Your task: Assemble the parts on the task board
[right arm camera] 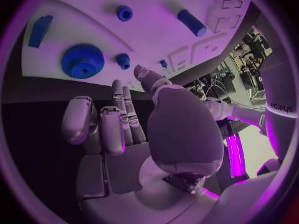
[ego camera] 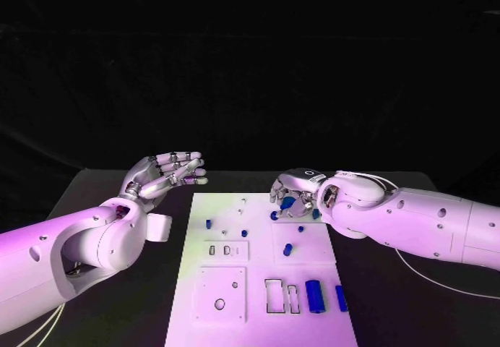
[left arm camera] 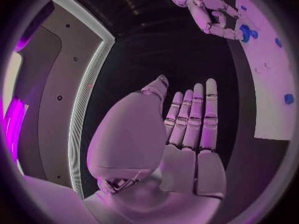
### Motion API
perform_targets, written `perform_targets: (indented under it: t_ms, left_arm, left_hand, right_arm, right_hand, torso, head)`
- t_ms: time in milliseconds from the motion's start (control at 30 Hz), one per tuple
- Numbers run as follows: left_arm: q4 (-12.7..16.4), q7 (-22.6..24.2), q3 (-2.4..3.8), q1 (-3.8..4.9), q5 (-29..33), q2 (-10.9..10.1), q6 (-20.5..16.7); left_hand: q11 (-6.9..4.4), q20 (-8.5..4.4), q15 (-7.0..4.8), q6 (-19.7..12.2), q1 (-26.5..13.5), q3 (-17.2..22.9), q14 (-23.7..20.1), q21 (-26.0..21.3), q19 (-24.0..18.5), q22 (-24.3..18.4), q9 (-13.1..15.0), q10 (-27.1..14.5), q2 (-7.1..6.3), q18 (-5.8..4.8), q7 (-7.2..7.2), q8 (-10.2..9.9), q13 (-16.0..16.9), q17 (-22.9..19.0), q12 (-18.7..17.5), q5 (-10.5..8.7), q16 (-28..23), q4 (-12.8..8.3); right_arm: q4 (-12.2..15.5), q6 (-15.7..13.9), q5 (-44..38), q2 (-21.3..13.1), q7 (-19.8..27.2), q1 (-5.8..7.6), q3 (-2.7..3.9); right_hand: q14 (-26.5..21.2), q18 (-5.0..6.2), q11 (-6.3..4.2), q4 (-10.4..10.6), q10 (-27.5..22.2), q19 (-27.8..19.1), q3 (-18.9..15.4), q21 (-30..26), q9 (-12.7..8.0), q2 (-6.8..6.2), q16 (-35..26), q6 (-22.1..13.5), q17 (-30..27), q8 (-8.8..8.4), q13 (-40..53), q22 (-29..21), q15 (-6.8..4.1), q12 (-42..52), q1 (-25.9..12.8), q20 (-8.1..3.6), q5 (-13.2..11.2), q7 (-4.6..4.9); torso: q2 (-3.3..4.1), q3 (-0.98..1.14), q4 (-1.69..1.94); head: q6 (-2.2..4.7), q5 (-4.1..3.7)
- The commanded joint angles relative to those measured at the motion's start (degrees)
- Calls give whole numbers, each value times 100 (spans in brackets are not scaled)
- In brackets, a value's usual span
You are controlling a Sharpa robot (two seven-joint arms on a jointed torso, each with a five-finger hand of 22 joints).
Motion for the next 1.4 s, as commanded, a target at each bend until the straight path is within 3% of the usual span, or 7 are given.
perform_targets:
  t_ms: [33, 300, 333, 367, 1033, 1233, 1400]
  left_arm:
    - [33, 3, 7, 17, -31, -12, 133]
    - [50, -28, 7, 34, -30, -36, 151]
    - [52, -32, 7, 36, -30, -38, 153]
    - [54, -36, 7, 37, -30, -40, 155]
    - [18, -87, 7, 45, -30, -19, 173]
    - [17, -102, 7, 45, -30, -24, 176]
    - [16, -114, 7, 45, -30, -27, 181]
  left_hand:
    - [27, 4, 11, -34, -19, -29, -30, 34, 46, 9, -9, 5, -50, 55, 127, -23, -6, 7, -32, -37, -28, -17]
    - [29, 4, 13, -42, -28, -35, -34, 40, 46, 11, -11, 0, -57, 54, 128, -29, -6, 11, -43, -40, -33, -15]
    - [29, 4, 13, -42, -28, -35, -34, 40, 46, 11, -11, 0, -57, 54, 128, -29, -6, 11, -43, -40, -33, -15]
    - [29, 4, 13, -42, -28, -35, -34, 40, 46, 11, -11, 0, -57, 54, 128, -29, -6, 11, -43, -40, -33, -15]
    - [34, 7, 19, -58, -40, -41, -50, 49, 42, 14, -15, -14, -60, 51, 131, -41, -7, 15, -66, -43, -49, -11]
    - [39, 8, 23, -71, -44, -43, -58, 53, 37, 15, -18, -28, -58, 50, 135, -50, -8, 18, -83, -44, -59, -10]
    - [42, 9, 25, -78, -45, -44, -62, 55, 34, 15, -20, -35, -58, 49, 138, -55, -8, 20, -92, -44, -63, -9]
  right_arm:
    - [-36, 188, -189, 24, -84, -24, -1]
    - [-79, 269, -192, 82, -107, -62, -1]
    - [-91, 288, -192, 90, -115, -69, -2]
    - [-99, 299, -192, 96, -120, -74, -2]
    - [-180, 359, -190, 156, -166, -117, -3]
    - [-195, 172, -205, 163, -232, -118, -3]
    - [-185, 5, -230, 165, -294, -119, -3]
  right_hand:
    - [314, -66, 24, -4, -29, 76, 74, 93, 16, 16, 78, 6, 66, -40, -1, 121, 39, 15, 68, 12, 16, 45]
    - [374, -174, 0, 37, 44, 313, 301, 563, 90, 24, 357, 55, 436, -48, -21, 808, 9, 14, 78, 47, 14, 27]
    - [391, -251, 2, 49, 63, 498, 366, 830, 108, 8, 431, 48, 541, -60, -29, 1229, 13, 10, 68, 52, 10, 29]
    - [389, -259, 0, 54, 67, 514, 388, 863, 116, 2, 436, 49, 541, -63, -32, 1277, 13, 8, 64, 55, 10, 31]
    - [388, -289, -23, 108, 136, 560, 773, 1019, 230, 123, 520, 136, 613, -31, -70, 1509, 2, 1, 85, 58, 9, -10]
    - [389, -311, -127, 51, 381, 604, 1070, 1108, 413, 377, 555, 367, 640, 149, -35, 1656, -83, 72, 210, -7, 1, -117]
    - [387, -313, -161, 45, 463, 601, 1105, 1119, 515, 430, 561, 431, 634, 235, -12, 1676, -109, 80, 175, -32, -8, -156]
  torso:
    - [36, -4, 18]
    - [68, -19, 52]
    - [78, -18, 57]
    - [80, -19, 59]
    - [145, -27, 74]
    - [156, -29, 82]
    - [166, -31, 85]
  head:
    - [3, -11]
    - [-12, -24]
    - [-14, -28]
    - [-15, -30]
    - [-39, -56]
    - [-39, -56]
    - [-36, -62]
